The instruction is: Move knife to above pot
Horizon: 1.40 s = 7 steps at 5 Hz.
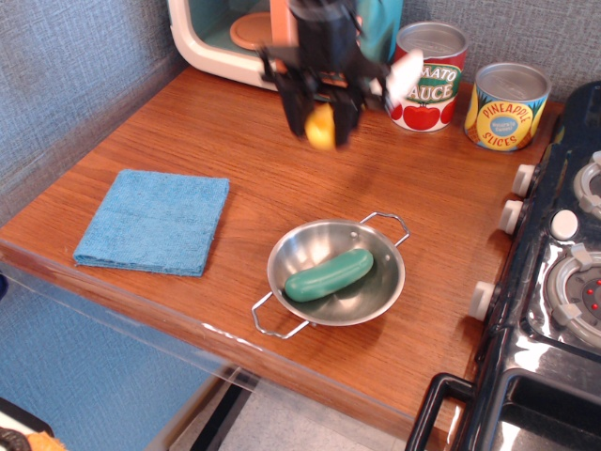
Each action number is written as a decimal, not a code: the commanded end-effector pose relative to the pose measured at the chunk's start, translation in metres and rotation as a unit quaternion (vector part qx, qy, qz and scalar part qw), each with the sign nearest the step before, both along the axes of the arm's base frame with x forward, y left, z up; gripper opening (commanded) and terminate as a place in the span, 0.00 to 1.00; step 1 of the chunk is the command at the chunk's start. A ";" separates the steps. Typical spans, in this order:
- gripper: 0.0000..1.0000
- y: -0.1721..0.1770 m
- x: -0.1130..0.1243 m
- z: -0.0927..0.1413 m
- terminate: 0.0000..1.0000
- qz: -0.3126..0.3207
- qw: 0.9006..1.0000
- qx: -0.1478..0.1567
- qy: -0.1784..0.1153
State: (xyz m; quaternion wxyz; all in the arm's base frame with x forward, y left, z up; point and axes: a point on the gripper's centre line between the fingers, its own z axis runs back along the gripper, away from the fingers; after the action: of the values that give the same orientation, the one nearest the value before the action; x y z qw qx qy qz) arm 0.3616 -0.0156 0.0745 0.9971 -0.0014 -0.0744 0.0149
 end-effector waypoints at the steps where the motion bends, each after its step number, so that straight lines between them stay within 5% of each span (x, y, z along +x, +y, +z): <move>1: 0.00 -0.021 -0.005 -0.026 0.00 0.051 0.998 -0.003 0.037; 2: 0.00 -0.023 -0.004 -0.038 0.00 0.051 0.998 -0.004 0.047; 3: 1.00 -0.027 -0.004 -0.032 0.00 0.030 0.999 -0.007 0.039; 6: 1.00 -0.010 -0.025 0.061 0.00 -0.029 0.996 -0.027 -0.074; 7: 1.00 0.005 -0.031 0.070 0.00 -0.048 0.995 -0.030 -0.076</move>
State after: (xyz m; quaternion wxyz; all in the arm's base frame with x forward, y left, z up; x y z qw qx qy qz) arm 0.3397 -0.0183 0.1223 0.9914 -0.0370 -0.1220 -0.0289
